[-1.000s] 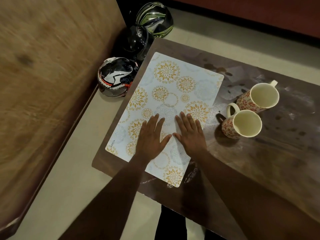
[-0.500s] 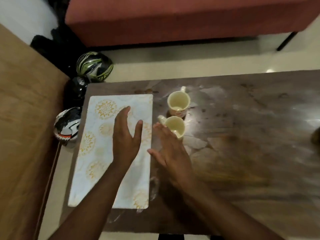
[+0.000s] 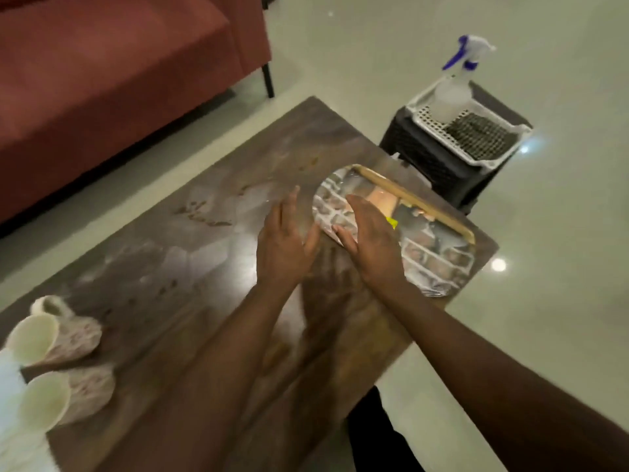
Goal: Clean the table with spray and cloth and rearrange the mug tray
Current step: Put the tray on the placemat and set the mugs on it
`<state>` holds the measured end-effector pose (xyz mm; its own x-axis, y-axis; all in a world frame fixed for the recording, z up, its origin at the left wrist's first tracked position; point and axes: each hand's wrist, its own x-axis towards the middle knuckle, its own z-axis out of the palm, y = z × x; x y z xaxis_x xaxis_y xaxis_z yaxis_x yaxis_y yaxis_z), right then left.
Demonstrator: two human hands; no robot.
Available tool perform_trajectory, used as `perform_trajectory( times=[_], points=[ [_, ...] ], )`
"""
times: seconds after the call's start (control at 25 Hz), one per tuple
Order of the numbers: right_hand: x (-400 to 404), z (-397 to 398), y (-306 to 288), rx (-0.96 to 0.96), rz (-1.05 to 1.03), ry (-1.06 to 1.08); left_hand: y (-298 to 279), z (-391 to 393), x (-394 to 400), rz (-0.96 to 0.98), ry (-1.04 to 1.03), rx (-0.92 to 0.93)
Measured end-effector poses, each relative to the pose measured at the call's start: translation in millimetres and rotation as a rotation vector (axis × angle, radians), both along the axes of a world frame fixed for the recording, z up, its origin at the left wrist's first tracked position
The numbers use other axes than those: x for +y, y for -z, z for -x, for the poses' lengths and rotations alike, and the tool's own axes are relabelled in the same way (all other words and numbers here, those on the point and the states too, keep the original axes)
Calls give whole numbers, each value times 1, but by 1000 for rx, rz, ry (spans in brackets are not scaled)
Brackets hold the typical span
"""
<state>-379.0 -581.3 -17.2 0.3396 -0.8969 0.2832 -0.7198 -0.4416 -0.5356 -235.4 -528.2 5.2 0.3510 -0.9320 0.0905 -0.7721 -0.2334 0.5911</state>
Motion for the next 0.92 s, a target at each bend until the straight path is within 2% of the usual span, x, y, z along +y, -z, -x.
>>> perform_trajectory(
  times=[0.16, 0.36, 0.48, 0.6, 0.76, 0.92],
  points=[
    [-49, 88, 43, 236, -92, 94, 39, 82, -51, -298, -71, 171],
    [-94, 138, 75, 354, -213, 100, 75, 109, -66, -481, -544, 431],
    [-109, 139, 89, 510, -194, 72, 98, 106, -69, -507, -628, 514],
    [-119, 134, 90, 613, -212, 71, 108, 103, -74, -453, -675, 652],
    [-119, 125, 77, 539, -331, 63, 101, 90, -60, -353, -670, 669],
    [-81, 68, 44, 215, -318, -35, 62, 11, -19, -261, -644, 571]
  ],
)
